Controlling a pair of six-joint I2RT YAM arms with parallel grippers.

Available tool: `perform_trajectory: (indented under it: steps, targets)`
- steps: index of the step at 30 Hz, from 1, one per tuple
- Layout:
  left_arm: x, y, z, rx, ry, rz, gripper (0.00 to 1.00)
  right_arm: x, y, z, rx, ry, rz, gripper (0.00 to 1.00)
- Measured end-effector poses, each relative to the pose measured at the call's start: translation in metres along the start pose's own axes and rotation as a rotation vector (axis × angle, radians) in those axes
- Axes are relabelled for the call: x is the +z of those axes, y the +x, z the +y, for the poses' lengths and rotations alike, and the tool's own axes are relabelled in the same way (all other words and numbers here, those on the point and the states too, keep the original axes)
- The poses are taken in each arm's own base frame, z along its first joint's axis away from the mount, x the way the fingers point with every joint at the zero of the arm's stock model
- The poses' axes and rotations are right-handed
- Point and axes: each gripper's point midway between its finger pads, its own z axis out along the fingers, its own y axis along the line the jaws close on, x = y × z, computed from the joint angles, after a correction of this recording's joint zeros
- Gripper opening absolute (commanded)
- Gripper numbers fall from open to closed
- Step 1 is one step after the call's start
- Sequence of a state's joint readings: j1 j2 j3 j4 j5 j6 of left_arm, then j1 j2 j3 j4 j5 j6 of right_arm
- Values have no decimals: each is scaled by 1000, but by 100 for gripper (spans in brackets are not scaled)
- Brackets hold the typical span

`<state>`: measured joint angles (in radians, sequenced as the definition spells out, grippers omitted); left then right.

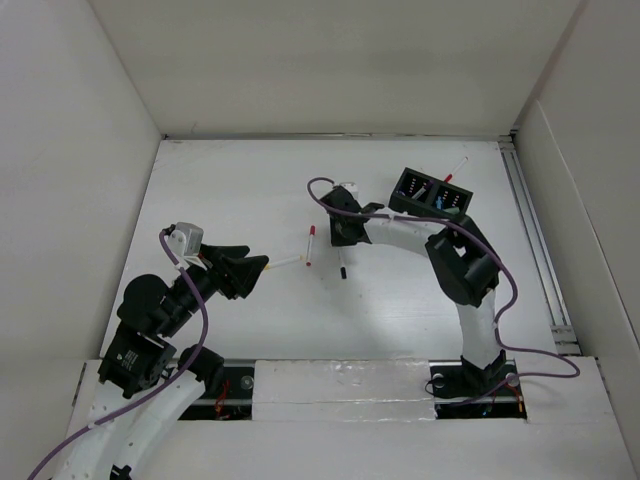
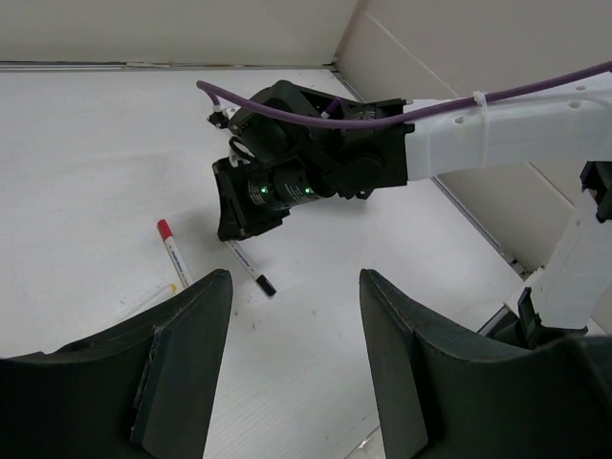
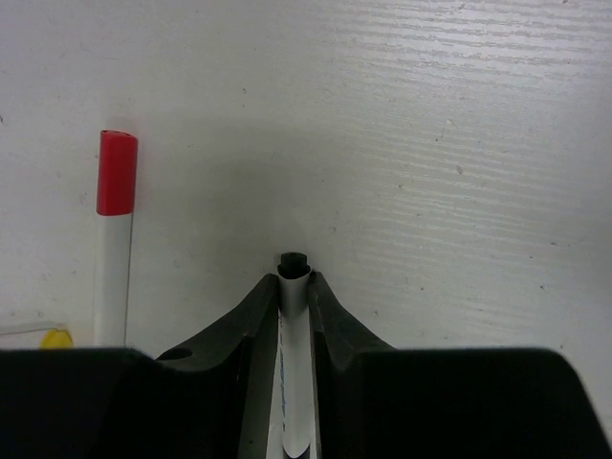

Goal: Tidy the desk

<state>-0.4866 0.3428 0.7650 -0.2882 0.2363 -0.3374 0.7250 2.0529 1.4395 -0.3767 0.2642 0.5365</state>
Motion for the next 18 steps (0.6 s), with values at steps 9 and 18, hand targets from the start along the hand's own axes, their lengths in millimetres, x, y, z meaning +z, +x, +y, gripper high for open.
perform_trajectory:
  steps: [9,18]
  targets:
    - [0,0,0,0,0,0,52,2,-5,1,5,-32,18,0]
    - [0,0,0,4,1,0,52,-90,-53,-21,150,-158,-233,0]
